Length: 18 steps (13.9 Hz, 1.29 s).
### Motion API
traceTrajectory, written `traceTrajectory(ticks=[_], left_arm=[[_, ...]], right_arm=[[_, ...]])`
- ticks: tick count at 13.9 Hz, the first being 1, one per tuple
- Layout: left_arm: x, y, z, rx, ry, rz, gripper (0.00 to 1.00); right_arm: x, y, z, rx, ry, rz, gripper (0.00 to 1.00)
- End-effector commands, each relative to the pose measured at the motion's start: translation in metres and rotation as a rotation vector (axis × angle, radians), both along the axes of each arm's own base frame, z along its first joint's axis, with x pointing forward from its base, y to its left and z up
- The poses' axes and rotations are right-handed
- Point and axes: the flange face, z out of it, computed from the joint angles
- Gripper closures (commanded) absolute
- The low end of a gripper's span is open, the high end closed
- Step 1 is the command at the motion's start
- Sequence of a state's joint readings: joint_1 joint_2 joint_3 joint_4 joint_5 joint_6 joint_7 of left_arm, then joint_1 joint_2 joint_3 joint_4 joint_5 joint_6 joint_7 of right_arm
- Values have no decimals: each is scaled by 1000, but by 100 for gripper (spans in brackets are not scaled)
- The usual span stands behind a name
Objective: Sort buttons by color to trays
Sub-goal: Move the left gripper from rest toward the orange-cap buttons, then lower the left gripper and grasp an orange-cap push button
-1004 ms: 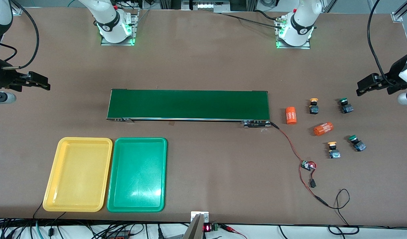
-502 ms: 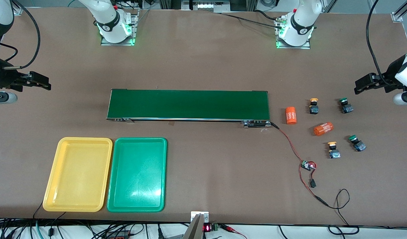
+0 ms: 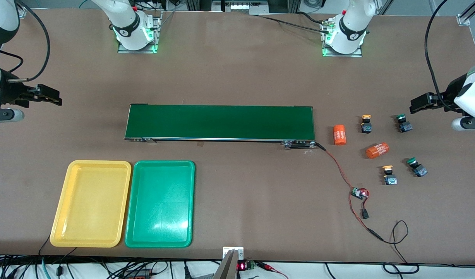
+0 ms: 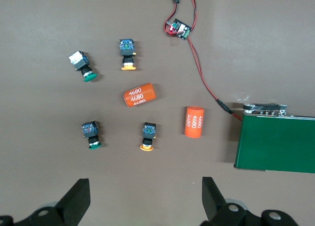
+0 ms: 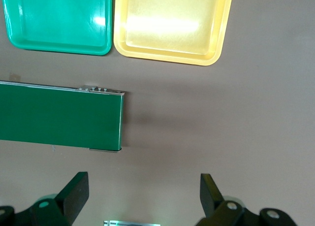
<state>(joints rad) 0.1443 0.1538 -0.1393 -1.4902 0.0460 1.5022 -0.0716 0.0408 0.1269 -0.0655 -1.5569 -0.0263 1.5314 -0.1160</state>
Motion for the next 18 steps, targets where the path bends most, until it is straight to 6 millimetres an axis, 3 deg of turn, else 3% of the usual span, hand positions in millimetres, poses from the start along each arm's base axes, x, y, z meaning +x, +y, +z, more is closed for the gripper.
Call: traceTrajectory(ticks=[1,3,4,8,9,10,14,16,18], left_arm=[[10,18,-23,-9,45,16,0],[25,30,-64,-17,105,36,0],[37,40,-76,-8,103,45,0],[112,67,-165,38,45,38,0],[121,72,-188,33,45,48,0],[125,72,-210,25,56,53,0],[146,67,-261,-1,-27,49,0],[151,70,-302,-5,-37,70,0],[147,77,-316,-7,-21,66,0]], right_arm=[[1,-1,-8,-15,22,-6,0],[-1,-3,-11,-15,39,-9,0],[-1,-1,-11,-13,42,-6,0],[-1,2,-11,-11,42,-5,0],[-1,-1,-11,-9,44,-10,0],[-1,-2,-12,-7,45,-12,0],[5,-1,-20,11,42,-9,0],[8,3,-26,73,48,-22,0],[11,2,-27,91,42,-29,0]])
